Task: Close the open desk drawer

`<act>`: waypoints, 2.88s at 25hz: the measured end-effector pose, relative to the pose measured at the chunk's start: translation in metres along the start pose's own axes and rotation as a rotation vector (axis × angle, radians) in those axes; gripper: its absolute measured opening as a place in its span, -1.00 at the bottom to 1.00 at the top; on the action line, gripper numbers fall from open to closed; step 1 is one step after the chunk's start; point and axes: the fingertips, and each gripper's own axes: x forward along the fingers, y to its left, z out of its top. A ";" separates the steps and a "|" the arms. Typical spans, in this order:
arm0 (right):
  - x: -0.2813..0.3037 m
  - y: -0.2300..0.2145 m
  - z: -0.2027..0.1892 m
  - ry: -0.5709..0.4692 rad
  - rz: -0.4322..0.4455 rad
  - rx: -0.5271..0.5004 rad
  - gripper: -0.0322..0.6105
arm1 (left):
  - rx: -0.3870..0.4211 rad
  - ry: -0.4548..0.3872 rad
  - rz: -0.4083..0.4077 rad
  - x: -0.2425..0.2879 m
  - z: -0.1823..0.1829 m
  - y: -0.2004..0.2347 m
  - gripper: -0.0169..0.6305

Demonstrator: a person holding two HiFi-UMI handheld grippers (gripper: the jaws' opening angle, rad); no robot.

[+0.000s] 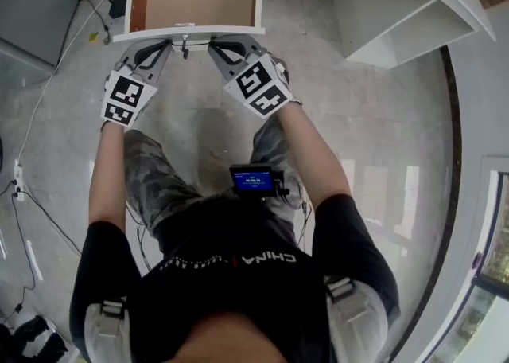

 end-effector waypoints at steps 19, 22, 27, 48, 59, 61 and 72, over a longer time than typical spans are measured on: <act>-0.011 -0.020 0.033 -0.028 -0.033 -0.082 -0.85 | 0.058 -0.035 -0.012 -0.006 0.037 0.012 -0.91; -0.015 -0.028 0.048 -0.053 -0.031 -0.066 -0.85 | 0.064 -0.052 -0.017 -0.008 0.049 0.019 -0.91; -0.021 -0.048 0.066 -0.067 -0.077 -0.074 -0.85 | 0.020 -0.109 -0.008 -0.012 0.073 0.037 -0.91; -0.006 -0.035 0.069 0.018 0.025 -0.233 -0.43 | 0.079 -0.064 -0.037 -0.006 0.081 0.044 -0.91; 0.002 -0.042 0.077 0.007 -0.053 -0.296 -0.52 | 0.119 -0.038 -0.084 -0.011 0.075 0.041 -0.89; 0.001 -0.044 0.076 0.006 -0.059 -0.298 -0.52 | 0.149 -0.016 -0.091 -0.011 0.070 0.037 -0.83; 0.016 -0.057 0.080 0.001 -0.076 -0.333 -0.58 | 0.283 0.013 0.017 0.009 0.062 0.046 -0.67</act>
